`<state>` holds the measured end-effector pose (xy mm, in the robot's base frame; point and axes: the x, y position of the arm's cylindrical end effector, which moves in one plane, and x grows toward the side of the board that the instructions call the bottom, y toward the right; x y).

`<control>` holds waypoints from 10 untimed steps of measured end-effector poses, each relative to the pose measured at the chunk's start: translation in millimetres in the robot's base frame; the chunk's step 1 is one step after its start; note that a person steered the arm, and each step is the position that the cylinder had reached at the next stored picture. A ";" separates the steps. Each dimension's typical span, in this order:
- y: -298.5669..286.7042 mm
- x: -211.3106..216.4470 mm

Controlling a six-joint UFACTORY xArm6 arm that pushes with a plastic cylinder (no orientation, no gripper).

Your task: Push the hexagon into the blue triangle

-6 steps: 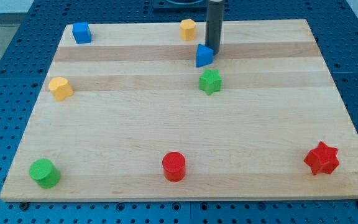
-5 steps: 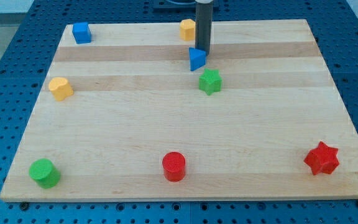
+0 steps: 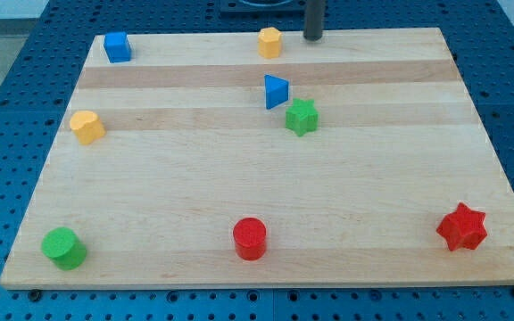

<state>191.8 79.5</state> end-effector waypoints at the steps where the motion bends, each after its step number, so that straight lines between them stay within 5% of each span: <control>1: -15.6 1.7; 3: -94.7 5.3; 6: -89.7 70.6; 10: -102.0 104.0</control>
